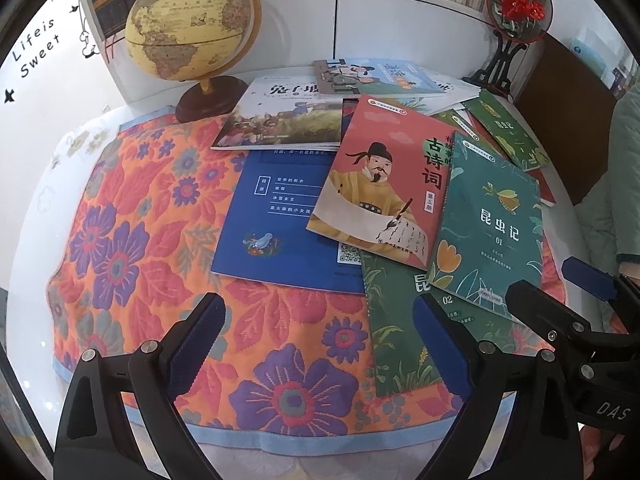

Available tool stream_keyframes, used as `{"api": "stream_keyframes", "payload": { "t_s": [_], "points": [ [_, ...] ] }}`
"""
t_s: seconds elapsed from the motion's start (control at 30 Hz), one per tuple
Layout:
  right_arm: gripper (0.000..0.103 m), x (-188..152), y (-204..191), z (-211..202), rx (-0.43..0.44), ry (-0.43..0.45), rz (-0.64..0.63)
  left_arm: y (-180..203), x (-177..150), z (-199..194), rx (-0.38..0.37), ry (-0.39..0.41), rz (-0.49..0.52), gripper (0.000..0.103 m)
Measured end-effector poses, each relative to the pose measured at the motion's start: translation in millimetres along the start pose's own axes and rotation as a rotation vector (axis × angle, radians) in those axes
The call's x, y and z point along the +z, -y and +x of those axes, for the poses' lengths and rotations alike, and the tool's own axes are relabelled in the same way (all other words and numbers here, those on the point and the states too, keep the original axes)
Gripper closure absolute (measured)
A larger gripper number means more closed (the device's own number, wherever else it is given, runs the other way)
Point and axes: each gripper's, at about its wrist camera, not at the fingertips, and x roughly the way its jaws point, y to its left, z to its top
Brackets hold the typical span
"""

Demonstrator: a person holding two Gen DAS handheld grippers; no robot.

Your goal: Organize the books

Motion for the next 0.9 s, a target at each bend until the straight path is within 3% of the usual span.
{"api": "stream_keyframes", "payload": {
  "t_s": [0.9],
  "points": [
    [0.008, -3.5, 17.8, 22.0, -0.004, -0.054, 0.067, 5.2, 2.2, 21.7, -0.024, -0.04, 0.023, 0.009]
  ]
}}
